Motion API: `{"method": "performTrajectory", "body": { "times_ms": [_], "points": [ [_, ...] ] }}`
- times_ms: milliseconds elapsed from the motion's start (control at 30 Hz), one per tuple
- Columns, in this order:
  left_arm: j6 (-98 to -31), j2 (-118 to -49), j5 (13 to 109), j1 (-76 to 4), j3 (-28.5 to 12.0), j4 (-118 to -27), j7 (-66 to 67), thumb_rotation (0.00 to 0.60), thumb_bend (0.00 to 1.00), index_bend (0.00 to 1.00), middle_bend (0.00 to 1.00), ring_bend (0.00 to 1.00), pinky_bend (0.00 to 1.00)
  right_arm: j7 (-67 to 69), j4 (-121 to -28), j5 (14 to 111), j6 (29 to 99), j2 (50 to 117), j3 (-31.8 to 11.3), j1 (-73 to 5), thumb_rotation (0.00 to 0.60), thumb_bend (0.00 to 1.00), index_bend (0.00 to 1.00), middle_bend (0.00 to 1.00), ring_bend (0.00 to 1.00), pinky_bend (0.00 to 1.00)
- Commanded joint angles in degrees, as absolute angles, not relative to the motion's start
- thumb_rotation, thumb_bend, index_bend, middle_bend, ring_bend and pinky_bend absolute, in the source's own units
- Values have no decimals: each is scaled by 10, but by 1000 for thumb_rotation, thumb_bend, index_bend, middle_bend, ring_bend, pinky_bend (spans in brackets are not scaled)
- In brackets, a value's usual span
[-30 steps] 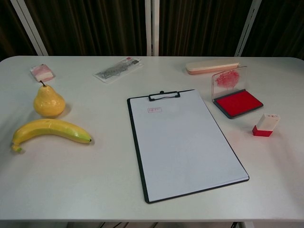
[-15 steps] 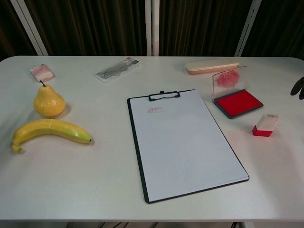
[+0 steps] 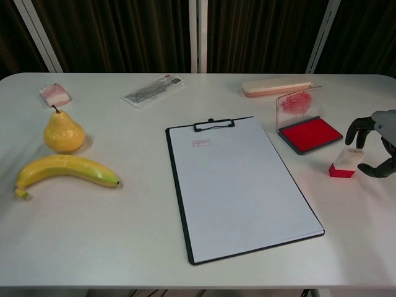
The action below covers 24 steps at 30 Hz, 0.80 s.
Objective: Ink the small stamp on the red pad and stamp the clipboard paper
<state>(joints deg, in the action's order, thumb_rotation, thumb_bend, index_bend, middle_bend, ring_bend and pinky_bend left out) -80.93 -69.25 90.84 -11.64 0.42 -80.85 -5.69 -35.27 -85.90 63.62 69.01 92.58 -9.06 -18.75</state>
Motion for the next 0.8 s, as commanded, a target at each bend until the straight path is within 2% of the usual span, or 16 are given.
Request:
{"method": "performTrajectory", "body": {
  "times_ms": [33,800],
  "points": [
    [-809,-693,908,-116,4,-807,-58,206,104,80,92,94,184,-358,-848,630,694,939,-90,-192,600,239,405,406,784,933],
    [-811,-692,908,-114,7,-801,-68,208,105,80,92,94,184,-355,-812,626,698,971,-79,-208,600,271,461,447,803,932]
  ]
}}
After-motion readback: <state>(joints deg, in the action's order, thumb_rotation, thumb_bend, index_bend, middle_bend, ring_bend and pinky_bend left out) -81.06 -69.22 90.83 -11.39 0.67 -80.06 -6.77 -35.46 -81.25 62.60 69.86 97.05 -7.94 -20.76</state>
